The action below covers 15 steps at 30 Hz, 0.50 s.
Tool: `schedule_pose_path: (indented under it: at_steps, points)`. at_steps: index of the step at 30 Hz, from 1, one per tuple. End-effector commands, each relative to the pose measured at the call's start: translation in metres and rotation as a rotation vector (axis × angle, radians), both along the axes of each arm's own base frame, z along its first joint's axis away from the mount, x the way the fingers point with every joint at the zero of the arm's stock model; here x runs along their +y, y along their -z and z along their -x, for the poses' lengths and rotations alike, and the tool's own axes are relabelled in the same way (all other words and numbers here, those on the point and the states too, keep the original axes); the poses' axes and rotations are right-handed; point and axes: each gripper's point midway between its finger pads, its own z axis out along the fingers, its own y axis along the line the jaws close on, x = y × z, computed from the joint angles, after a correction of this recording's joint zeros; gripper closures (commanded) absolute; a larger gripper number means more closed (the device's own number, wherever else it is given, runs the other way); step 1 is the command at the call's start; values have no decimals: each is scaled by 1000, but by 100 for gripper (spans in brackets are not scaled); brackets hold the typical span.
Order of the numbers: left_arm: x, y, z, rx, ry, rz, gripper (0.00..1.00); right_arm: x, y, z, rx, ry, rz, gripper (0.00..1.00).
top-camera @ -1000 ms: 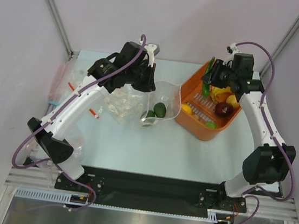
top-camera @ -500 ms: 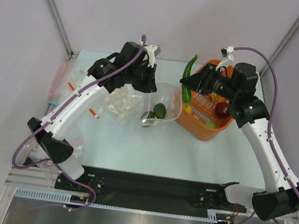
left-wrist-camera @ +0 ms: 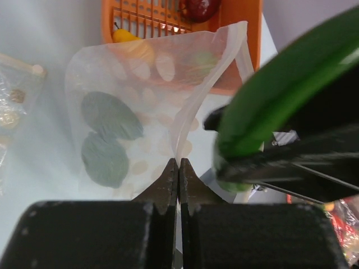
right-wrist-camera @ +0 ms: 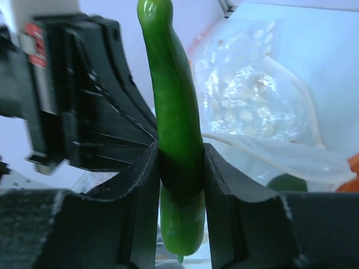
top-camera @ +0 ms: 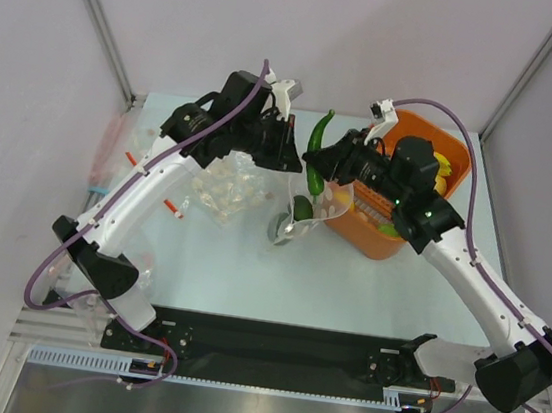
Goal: Place the food in the zip-top bag and seal the zipper
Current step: Place the fake vegetable in the zipper food storage bag.
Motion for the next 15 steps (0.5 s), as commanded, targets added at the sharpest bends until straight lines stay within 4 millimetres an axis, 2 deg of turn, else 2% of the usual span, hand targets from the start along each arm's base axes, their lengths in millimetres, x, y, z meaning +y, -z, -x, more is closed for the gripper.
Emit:
schedule_pose_path:
  at_steps: [1, 2, 10, 15]
  points:
    - [-9, -26, 7, 6, 31, 96, 100, -14, -49, -3, -268, 108, -61, 80]
    - [-11, -27, 9, 11, 42, 107, 100, -13, -42, -3, -287, 121, -44, 80]
    - [-14, -32, 15, 26, 64, 133, 100, -15, -38, -5, -437, 156, -5, 80]
    - [-13, -37, 14, 13, 58, 139, 100, -15, -32, -4, -439, 151, 5, 69]
